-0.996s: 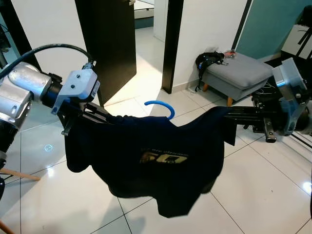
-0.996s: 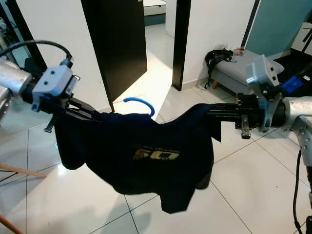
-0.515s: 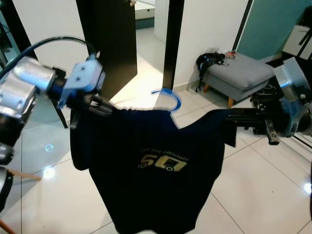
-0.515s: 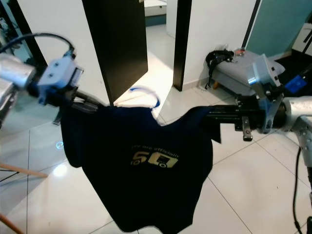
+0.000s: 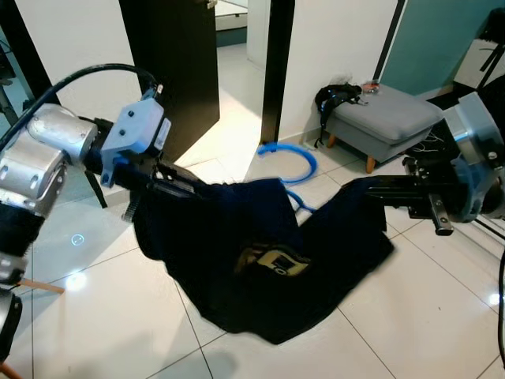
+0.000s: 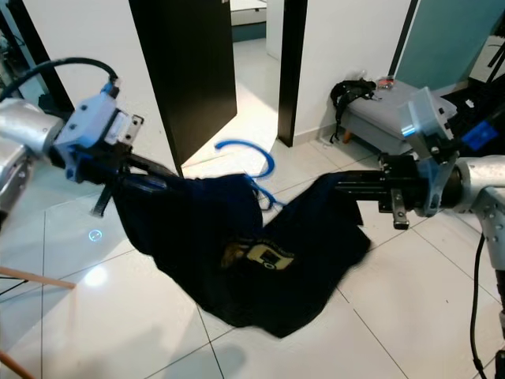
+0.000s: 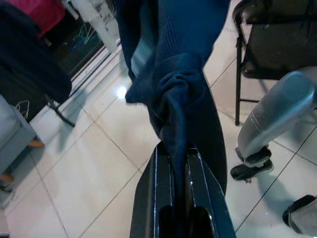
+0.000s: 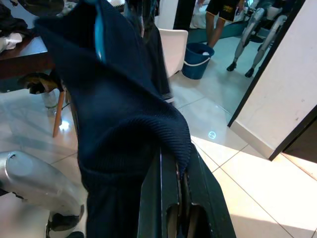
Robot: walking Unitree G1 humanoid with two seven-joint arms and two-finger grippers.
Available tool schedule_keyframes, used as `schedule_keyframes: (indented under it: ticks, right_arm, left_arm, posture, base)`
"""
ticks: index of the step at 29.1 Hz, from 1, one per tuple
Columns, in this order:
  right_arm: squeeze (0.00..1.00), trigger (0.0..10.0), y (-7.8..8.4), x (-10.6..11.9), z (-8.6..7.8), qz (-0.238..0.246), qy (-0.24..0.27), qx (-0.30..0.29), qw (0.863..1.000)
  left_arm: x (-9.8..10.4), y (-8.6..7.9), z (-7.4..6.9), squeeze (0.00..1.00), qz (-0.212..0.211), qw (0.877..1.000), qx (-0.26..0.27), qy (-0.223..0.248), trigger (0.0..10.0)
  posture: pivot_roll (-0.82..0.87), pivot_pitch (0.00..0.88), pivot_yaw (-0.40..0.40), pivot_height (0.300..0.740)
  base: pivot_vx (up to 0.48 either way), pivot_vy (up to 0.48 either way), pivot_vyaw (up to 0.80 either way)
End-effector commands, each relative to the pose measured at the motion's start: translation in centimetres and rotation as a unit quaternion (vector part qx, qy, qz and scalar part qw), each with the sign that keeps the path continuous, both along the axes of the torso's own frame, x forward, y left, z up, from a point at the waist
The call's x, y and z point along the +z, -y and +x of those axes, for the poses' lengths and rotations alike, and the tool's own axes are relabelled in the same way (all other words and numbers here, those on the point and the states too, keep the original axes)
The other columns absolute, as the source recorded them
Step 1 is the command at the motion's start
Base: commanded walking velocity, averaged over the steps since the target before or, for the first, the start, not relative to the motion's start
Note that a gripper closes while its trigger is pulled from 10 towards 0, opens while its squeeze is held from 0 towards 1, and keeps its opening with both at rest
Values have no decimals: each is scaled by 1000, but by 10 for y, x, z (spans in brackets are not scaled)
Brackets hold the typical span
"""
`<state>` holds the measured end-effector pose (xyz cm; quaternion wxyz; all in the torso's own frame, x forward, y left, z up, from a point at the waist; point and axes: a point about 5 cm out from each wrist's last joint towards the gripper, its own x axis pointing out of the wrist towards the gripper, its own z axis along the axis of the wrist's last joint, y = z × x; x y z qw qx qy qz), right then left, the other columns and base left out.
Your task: Hang hanger
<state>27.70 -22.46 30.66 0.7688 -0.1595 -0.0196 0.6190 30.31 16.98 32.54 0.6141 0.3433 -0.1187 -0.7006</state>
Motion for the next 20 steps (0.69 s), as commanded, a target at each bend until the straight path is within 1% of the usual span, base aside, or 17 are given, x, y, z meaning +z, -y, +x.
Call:
schedule_keyframes:
  ticks: [1,2,3,4,5,6,8,9,10,11,12,14,15,17,18,19,20]
  right_arm:
    - [0,0,-4,2,-1,1,4,11,1000]
    - [0,0,-4,2,-1,1,4,11,1000]
    - [0,0,-4,4,-1,0,4,15,1000]
    - [0,0,-4,7,-1,-4,3,23,1000]
    - [0,0,-4,7,-1,-4,3,23,1000]
    - [0,0,-4,10,-1,-6,3,29,1000]
    - [0,0,-4,10,-1,-6,3,29,1000]
    - [0,0,-6,11,-1,-9,0,38,999]
    - [0,0,-6,11,-1,-9,0,38,999]
    - [0,0,-9,10,-1,-10,-5,47,999]
    - [0,4784,-13,6,2,-8,-10,44,999]
    - [0,4784,-13,6,2,-8,-10,44,999]
    - [0,10000,-18,-1,6,-6,-18,35,999]
    - [0,10000,-18,-1,6,-6,-18,35,999]
    - [1000,10000,-23,-15,10,-9,-33,18,999]
    - [1000,10000,-26,-30,13,-18,-48,-7,999]
    - [1000,10000,-28,-40,15,-25,-58,-21,998]
  left_arm:
    - [3,1,-4,0,-9,1000,-18,0,10000]
    - [3,1,-4,0,-9,1000,-18,0,10000]
    - [-3,4,-9,0,-2,999,-35,-6,10000]
    - [-8,10,-9,0,-4,999,-42,-11,10000]
    - [-8,10,-9,0,-4,999,-42,-11,10000]
    - [-12,15,-9,0,-6,999,-46,-14,10000]
    - [-12,15,-9,0,-6,999,-46,-14,10000]
    - [-15,20,-7,0,-13,999,-42,-11,10000]
    - [-15,20,-7,0,-13,999,-42,-11,10000]
    - [-16,25,-5,0,-31,999,-35,-11,10000]
    - [-15,30,-3,0,-56,998,-31,-14,10000]
    - [-15,30,-3,0,-56,998,-31,-14,10000]
    - [-15,34,-2,0,-85,996,-27,-22,10000]
    - [-15,34,-2,0,-85,996,-27,-22,10000]
    - [-16,37,-4,0,-124,991,-26,-42,10000]
    - [-18,40,-6,0,-159,985,-26,-64,10000]
    - [-21,42,-7,0,-179,980,-25,-78,10000]
  posture:
    - [21,60,-1,740]
    - [21,60,-1,740]
    - [16,55,-5,740]
    - [14,52,-7,740]
    - [14,52,-7,740]
    - [12,50,-6,740]
    - [12,50,-6,740]
    - [9,48,-7,740]
    - [9,48,-7,740]
    - [6,45,-6,740]
    - [4,45,-4,740]
    - [4,45,-4,740]
    - [4,45,-4,740]
    - [4,45,-4,740]
    - [3,44,-4,740]
    - [2,47,-7,740]
    - [2,47,-7,740]
  base:
    - [0,0,0]
    - [0,0,0]
    - [0,0,0]
    - [0,0,0]
    - [0,0,0]
    - [0,0,0]
    - [0,0,0]
    - [0,0,0]
    - [0,0,0]
    - [0,0,0]
    - [0,0,0]
    - [0,0,0]
    - [0,0,0]
    - [0,0,0]
    - [0,0,0]
    - [0,0,0]
    - [0,0,0]
